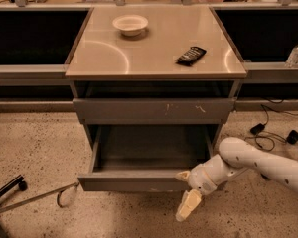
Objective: Open middle drawer
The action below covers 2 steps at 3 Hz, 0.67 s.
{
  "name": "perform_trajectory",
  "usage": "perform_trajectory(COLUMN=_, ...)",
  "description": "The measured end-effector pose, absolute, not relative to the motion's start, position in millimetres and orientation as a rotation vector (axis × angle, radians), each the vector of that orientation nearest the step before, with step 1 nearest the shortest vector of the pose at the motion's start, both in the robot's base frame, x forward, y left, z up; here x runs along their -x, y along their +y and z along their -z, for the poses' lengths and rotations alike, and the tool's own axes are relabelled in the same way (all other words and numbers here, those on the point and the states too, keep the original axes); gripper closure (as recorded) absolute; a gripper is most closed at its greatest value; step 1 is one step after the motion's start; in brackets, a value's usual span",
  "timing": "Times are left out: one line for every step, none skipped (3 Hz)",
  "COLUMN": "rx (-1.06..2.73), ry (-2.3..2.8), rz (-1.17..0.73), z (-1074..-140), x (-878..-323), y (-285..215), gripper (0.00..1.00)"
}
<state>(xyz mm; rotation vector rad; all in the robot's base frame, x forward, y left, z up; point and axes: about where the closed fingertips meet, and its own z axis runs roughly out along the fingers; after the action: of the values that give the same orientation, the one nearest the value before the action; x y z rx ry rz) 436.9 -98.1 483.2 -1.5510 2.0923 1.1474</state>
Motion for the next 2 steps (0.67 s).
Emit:
perform_trajectory(rx=1.559, ry=2.09, rz=-1.137, z=-483.6, x=-439.5, y=-97.3, gripper=0.0)
perform_trajectory(rx=1.565, ry=2.081, rz=-1.073, z=-487.8, x=-465.3, y=-102.8, gripper=0.0)
